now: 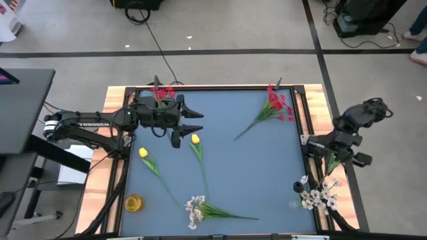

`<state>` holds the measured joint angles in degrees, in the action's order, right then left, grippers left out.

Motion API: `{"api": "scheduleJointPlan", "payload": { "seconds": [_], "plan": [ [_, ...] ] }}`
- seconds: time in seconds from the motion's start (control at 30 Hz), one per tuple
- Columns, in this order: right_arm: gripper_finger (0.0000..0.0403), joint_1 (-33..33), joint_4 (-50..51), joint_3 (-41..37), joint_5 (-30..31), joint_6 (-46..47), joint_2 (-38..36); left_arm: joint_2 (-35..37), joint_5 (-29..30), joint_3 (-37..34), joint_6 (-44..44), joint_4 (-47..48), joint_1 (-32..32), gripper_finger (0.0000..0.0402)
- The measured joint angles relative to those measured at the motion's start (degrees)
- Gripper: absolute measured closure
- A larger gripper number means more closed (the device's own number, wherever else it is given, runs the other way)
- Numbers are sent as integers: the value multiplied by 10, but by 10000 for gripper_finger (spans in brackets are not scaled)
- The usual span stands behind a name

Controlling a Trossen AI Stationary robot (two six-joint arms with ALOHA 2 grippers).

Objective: Sort flowers into vase by color
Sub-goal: Put the black flower into the transparent vase

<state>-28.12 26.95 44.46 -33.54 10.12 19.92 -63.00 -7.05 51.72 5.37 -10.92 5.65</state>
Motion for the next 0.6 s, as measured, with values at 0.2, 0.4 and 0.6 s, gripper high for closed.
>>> {"api": "scheduleJointPlan", "payload": {
  "seconds": [0.2, 0.4, 0.6],
  "plan": [
    [396, 0, -20, -41, -22, 2, 0, 0, 0, 0, 0, 0, 0, 182],
    [383, -12, -13, -56, -33, -41, 0, 0, 0, 0, 0, 0, 0, 182],
    [356, -23, 18, -56, -31, -60, 0, 0, 0, 0, 0, 0, 0, 182]
  ]
}}
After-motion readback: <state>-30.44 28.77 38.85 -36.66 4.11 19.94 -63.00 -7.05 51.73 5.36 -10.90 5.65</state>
